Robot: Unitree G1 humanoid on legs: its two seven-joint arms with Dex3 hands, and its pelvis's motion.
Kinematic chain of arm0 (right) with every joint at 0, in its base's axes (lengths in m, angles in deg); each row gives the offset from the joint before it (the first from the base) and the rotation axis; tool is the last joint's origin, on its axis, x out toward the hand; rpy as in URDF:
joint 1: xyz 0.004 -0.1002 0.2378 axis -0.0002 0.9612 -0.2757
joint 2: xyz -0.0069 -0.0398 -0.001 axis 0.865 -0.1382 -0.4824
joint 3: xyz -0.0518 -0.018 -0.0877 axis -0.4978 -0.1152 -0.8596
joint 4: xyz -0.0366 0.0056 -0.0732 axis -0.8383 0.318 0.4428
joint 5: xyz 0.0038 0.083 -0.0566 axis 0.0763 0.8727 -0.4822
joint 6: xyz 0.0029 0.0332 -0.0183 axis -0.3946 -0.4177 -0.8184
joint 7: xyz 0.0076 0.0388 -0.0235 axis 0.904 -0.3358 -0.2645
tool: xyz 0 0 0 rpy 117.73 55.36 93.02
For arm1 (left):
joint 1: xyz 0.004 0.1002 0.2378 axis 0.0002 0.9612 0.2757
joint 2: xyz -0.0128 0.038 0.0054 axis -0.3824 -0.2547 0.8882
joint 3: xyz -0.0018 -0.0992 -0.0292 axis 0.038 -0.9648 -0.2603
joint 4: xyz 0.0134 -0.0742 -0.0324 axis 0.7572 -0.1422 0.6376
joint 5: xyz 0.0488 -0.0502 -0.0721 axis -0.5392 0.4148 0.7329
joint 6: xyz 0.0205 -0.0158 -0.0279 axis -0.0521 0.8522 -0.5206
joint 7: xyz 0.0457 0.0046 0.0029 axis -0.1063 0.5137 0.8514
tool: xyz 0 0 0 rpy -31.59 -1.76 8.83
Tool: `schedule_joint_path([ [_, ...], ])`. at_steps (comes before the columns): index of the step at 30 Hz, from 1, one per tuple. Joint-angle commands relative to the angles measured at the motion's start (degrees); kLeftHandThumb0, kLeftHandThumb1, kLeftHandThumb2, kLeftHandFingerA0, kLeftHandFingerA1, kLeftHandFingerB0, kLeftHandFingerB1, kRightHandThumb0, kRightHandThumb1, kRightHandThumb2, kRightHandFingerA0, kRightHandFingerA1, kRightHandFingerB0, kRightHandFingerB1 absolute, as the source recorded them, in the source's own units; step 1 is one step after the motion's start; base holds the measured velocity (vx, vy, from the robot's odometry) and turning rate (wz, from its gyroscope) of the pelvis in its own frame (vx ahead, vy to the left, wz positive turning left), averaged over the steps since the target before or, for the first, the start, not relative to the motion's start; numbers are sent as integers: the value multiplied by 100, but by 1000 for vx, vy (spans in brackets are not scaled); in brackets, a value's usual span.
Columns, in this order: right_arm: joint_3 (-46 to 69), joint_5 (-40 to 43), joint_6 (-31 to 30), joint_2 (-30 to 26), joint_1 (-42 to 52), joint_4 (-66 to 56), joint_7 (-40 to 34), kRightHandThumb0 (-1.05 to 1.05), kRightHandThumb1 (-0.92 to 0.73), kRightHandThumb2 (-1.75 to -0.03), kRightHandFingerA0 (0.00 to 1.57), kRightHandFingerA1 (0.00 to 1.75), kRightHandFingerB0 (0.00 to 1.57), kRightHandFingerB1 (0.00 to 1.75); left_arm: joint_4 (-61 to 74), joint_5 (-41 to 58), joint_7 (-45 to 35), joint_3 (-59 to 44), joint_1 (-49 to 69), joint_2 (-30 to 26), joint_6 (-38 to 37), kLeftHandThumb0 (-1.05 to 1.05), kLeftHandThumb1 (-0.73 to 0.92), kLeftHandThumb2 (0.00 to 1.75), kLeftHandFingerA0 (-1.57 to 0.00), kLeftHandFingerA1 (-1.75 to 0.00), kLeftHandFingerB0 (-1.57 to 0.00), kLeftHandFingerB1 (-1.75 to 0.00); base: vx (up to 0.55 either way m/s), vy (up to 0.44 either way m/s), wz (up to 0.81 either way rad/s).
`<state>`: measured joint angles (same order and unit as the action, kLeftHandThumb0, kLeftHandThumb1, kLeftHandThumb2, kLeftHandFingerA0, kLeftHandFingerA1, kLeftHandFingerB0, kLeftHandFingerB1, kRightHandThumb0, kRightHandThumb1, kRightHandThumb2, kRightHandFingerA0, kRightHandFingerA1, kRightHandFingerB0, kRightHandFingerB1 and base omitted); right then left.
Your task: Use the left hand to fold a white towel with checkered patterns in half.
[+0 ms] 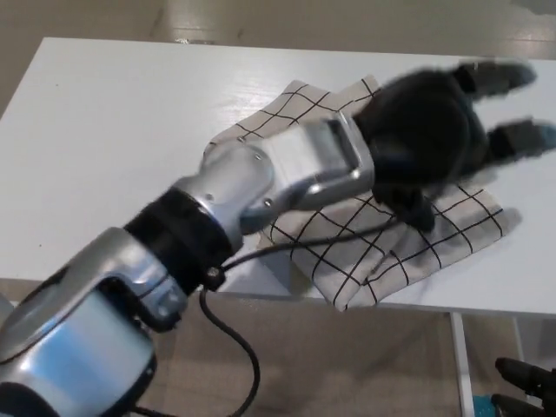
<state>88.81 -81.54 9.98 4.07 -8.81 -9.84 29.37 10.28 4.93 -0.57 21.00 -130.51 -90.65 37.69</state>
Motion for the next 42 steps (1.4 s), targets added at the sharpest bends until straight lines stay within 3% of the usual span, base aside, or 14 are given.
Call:
schedule_joint_path([
  [1, 175, 532, 47, -72, 261, 119, 357, -29, -66, -59, 55, 55, 65, 52, 4580, 4062, -2756, -2474, 1574, -1819, 1338, -79, 47, 90, 0, -8, 0, -23, 0, 0, 0],
  [3, 187, 559, -66, -102, 304, 37, 397, -29, -67, -59, 55, 54, 64, 52, 5077, 4223, -2819, -2764, 1906, -2102, 1400, -73, 45, 85, 0, -9, 0, -25, 0, 0, 0],
  [4, 194, 538, -158, -134, 341, -67, 394, -29, -54, -93, 49, 65, 56, 66, 5547, 4468, -2878, -3127, 2297, -2440, 1388, -68, 43, 82, 0, -10, 0, -26, 0, 0, 0],
  [8, 303, 622, -269, -123, 313, -281, 306, -31, -54, -93, 48, 64, 56, 66, 6418, 5398, -3029, -4118, 3391, -3006, 1436, -48, 33, 71, 0, -14, -4, -34, 0, 0, 0],
  [10, 373, 699, -371, -99, 218, -395, 234, -31, -54, -93, 47, 64, 56, 66, 6512, 6096, -3121, -4548, 3955, -3170, 1376, -32, 44, 53, 0, -21, -15, -31, 0, 0, 0],
  [11, 413, 762, -421, -96, 191, -458, 224, -29, -67, -60, 53, 54, 62, 51, 6550, 6453, -3196, -4767, 4276, -3242, 1350, -24, 45, 53, 0, -23, -17, -31, 0, 0, 0],
  [13, 483, 862, -520, -109, 156, -580, 220, -27, -67, -60, 53, 54, 62, 51, 6609, 7016, -3435, -5215, 4908, -3367, 1378, -7, 53, 57, -7, -24, -25, -34, 0, 0, 0],
  [18, 616, 808, -634, -191, 55, -707, 103, -27, -66, -59, 54, 55, 63, 51, 6628, 7969, -4372, -6480, 6580, -3355, 1547, 7, 68, 61, -25, -30, -46, -36, 0, 0, 0],
  [19, 685, 778, -533, -188, -12, -614, 26, -27, -66, -59, 54, 55, 63, 51, 6424, 8526, -4968, -7079, 7496, -3221, 1541, 2, 47, 94, -16, -51, -37, -57, 0, 0, 0],
  [21, 700, 774, -507, -186, -23, -589, 15, -27, -66, -59, 54, 55, 63, 51, 6380, 8641, -5078, -7194, 7693, -3200, 1532, 2, 47, 94, -16, -51, -37, -57, 0, 0, 0],
  [22, 741, 799, -506, -165, -29, -582, -11, -27, -65, -59, 54, 56, 63, 51, 6205, 9032, -5311, -7423, 8348, -2982, 1642, -3, 66, 59, -35, -34, -55, -36, 0, 0, 0],
  [26, 825, 846, -536, -168, -19, -594, -5, -27, -65, -59, 55, 56, 63, 51, 5780, 9610, -5803, -7558, 9205, -2733, 1945, -2, 67, 59, -43, -37, -63, -38, 0, 0, 0],
  [31, 842, 969, -655, -80, 126, -686, 68, -28, -65, -60, 54, 57, 64, 52, 5583, 8373, -6112, -7502, 10008, -3024, 1615, -8, 72, 61, -64, -42, -75, -42, 0, 0, 0],
  [42, 828, 837, -837, -80, 421, -760, 176, -27, -64, -60, 54, 55, 64, 52, 4719, 6680, -5335, -6486, 10462, -3226, 911, -8, 74, 62, -80, -46, -82, -44, 0, 0, 1],
])
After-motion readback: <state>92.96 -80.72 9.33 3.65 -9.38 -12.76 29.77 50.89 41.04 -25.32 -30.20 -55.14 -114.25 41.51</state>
